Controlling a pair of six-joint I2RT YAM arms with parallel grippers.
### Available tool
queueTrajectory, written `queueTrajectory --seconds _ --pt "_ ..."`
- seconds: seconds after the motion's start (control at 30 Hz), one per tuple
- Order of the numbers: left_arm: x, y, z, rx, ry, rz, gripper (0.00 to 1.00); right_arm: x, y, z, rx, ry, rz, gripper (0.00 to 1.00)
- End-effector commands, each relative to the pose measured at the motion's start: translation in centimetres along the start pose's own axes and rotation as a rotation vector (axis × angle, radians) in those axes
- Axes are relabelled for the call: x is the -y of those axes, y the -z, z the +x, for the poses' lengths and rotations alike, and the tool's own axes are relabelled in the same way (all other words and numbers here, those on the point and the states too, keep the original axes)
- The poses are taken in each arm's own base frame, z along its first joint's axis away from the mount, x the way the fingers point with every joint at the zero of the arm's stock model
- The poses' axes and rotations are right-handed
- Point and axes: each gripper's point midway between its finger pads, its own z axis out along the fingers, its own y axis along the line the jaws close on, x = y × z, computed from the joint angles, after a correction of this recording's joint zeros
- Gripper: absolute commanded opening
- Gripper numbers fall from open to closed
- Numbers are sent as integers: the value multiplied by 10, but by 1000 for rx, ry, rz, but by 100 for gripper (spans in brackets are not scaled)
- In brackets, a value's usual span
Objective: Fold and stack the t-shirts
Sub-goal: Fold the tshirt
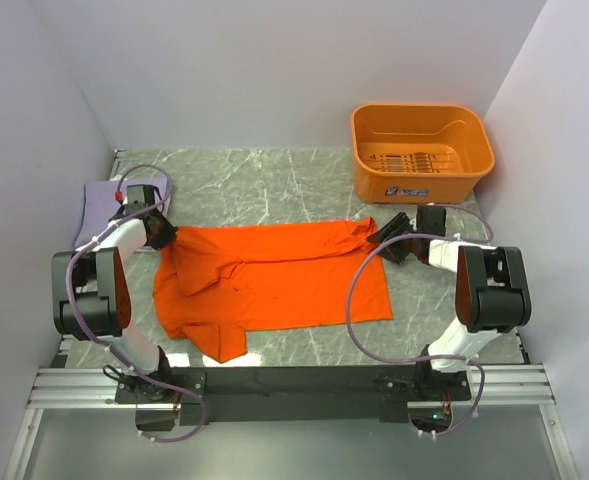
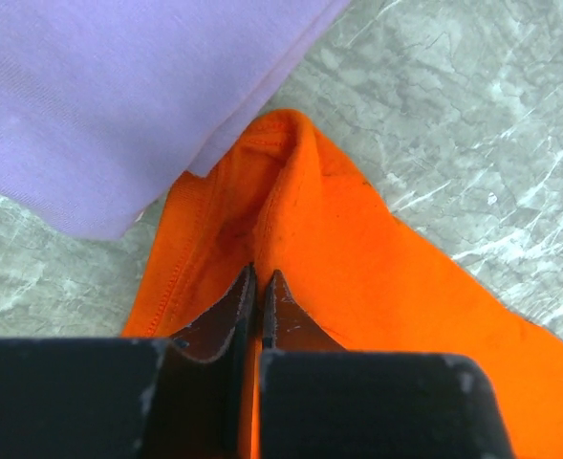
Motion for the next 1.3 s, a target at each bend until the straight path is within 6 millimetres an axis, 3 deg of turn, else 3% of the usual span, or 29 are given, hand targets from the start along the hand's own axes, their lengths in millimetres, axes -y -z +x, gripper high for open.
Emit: queueTrajectory --seconds 0.0,0.27,0.43,0.53,0.83,0.87,1.2,1.27 --pt "9 8 -27 87 -18 18 2 -19 6 -11 66 -50 -56 60" --pt "9 13 -32 105 -17 14 1 -22 13 -10 72 -38 -24 57" --pt "10 15 -33 108 -16 15 1 -30 30 -28 151 75 12 55" --pt "10 14 -32 105 -14 16 1 -31 33 -28 138 107 30 53" --pt "11 15 -33 102 -20 15 1 -17 18 -13 75 35 60 52" --pt "11 15 -33 104 -19 15 1 -22 14 -5 57 50 50 52" --pt "11 13 -32 96 -20 11 1 -25 -4 1 23 55 78 51" --pt "9 13 -32 95 -19 7 1 -25 -5 -1 34 57 76 45"
